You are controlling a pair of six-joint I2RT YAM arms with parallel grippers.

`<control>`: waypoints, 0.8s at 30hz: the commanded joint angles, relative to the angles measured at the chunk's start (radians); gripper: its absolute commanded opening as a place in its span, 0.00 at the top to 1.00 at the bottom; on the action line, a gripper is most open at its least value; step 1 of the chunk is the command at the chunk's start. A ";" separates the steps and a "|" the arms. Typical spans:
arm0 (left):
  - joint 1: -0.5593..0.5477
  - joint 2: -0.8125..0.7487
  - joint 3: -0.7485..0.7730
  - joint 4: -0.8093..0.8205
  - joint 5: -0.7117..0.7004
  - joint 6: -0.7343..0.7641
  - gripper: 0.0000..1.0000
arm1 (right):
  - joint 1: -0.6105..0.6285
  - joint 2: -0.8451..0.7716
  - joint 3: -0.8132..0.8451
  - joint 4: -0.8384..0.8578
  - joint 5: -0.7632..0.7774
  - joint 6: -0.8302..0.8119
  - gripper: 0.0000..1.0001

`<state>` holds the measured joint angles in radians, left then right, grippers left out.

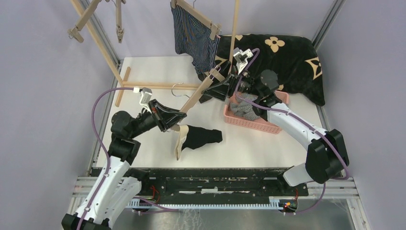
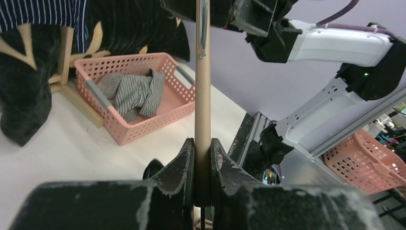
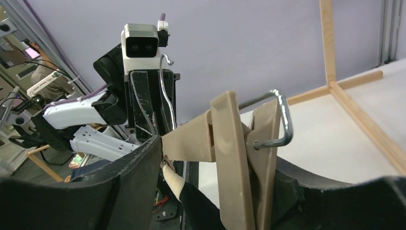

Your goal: Remove the underwear clipped to the hanger

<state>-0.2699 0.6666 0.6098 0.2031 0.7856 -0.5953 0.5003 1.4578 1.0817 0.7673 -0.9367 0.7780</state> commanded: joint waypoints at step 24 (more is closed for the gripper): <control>-0.005 0.010 -0.083 0.377 -0.015 -0.180 0.97 | 0.095 0.013 0.055 0.156 0.131 0.015 0.51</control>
<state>-0.2707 0.6819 0.5320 0.4770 0.7883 -0.7189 0.5858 1.4693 1.0855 0.8528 -0.8249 0.8028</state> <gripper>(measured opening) 0.174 0.485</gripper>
